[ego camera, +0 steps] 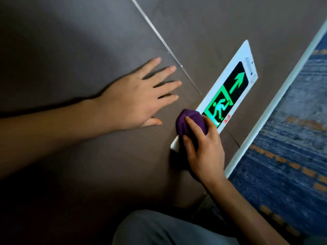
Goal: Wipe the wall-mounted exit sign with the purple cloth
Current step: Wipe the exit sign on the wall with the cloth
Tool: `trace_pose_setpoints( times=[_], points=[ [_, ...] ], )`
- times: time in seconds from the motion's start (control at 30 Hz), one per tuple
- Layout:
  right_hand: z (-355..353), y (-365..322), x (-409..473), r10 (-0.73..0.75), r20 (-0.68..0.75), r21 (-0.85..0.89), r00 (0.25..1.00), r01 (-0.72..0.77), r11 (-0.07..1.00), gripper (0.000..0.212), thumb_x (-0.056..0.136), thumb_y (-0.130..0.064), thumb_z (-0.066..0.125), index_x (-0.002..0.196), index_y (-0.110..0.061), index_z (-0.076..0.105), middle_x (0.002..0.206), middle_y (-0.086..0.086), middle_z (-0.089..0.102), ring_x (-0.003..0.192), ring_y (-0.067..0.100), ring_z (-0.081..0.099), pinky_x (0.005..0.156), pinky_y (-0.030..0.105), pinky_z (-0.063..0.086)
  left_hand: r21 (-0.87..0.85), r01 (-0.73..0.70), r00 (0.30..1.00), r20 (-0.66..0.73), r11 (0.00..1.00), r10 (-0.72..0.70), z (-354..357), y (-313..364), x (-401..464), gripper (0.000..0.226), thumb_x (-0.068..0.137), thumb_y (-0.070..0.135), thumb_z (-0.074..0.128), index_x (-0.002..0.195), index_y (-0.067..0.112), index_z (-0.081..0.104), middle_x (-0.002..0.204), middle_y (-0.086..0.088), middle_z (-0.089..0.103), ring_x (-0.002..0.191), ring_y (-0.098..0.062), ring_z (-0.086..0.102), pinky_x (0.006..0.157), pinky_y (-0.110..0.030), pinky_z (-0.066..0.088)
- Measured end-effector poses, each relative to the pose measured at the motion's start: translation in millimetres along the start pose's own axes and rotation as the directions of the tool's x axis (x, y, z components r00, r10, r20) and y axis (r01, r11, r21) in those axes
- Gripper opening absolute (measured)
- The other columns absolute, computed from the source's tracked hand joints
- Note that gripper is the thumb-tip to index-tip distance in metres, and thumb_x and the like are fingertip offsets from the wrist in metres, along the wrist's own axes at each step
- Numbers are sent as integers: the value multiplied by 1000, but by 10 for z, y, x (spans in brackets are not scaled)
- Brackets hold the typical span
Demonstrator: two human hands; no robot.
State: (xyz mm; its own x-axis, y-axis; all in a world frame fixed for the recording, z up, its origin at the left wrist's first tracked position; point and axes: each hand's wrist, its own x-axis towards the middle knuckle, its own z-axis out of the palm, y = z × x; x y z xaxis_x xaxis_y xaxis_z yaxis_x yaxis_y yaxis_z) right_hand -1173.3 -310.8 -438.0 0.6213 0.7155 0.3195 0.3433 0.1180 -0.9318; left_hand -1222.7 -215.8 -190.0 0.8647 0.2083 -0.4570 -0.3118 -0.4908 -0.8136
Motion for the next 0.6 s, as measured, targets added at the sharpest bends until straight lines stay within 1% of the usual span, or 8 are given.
trace_pose_setpoints(
  times=[0.1,0.17,0.2,0.3,0.33,0.4,0.5,0.6],
  points=[
    [-52,-28,-54,-7,55,-3,998,7,1000,48,96,-34,64,142,-39,55,152,7,45,127,32,56,92,43,53,24,-4,1000,16,1000,3,-10,19,-24,77,94,68,46,156,23,39,168,-12,29,157,-41,16,125,-62,14],
    [-124,-13,-16,-9,62,11,998,8,1000,47,94,-35,62,141,-39,57,149,6,49,124,30,59,93,40,53,18,-9,1000,14,1000,9,-14,21,-41,76,93,68,46,156,25,39,168,-12,29,157,-41,17,125,-62,14],
    [-159,2,27,2,42,36,999,-4,999,46,94,-35,62,140,-38,58,147,6,50,124,28,59,95,38,52,13,-11,1000,6,1000,11,-11,20,-48,76,93,68,47,155,25,41,168,-12,30,157,-41,17,125,-62,14],
    [-237,84,275,80,-93,82,992,-72,994,47,96,-31,64,143,-36,57,147,5,50,127,24,56,98,28,43,18,-7,1000,-19,1000,7,22,12,-47,76,91,68,50,154,24,44,167,-12,33,156,-41,20,125,-62,13],
    [-244,122,360,121,-115,80,986,-113,990,48,97,-34,63,144,-37,54,150,4,49,130,24,54,100,28,40,17,-9,999,-31,1000,9,30,14,-44,76,91,68,50,153,24,45,166,-12,34,156,-41,21,125,-62,13],
    [-213,182,475,167,-97,55,981,-162,985,48,99,-42,58,146,-42,50,154,2,44,135,24,50,101,29,39,20,4,999,-43,1000,-3,44,27,-34,77,91,69,48,153,23,44,166,-12,34,156,-41,21,125,-62,13],
    [-114,139,411,130,-70,4,989,-130,991,47,98,-51,56,144,-46,51,158,3,40,139,25,46,102,38,45,34,16,999,-37,999,-15,55,2,0,79,92,71,45,154,22,43,167,-13,31,156,-42,18,126,-61,12],
    [-19,54,160,62,-17,5,998,-62,998,47,95,-51,61,142,-44,56,158,6,42,138,24,47,100,36,47,35,19,999,-40,999,-17,55,-17,49,78,91,72,45,152,22,45,166,-15,32,156,-43,18,125,-62,13]
  ],
)
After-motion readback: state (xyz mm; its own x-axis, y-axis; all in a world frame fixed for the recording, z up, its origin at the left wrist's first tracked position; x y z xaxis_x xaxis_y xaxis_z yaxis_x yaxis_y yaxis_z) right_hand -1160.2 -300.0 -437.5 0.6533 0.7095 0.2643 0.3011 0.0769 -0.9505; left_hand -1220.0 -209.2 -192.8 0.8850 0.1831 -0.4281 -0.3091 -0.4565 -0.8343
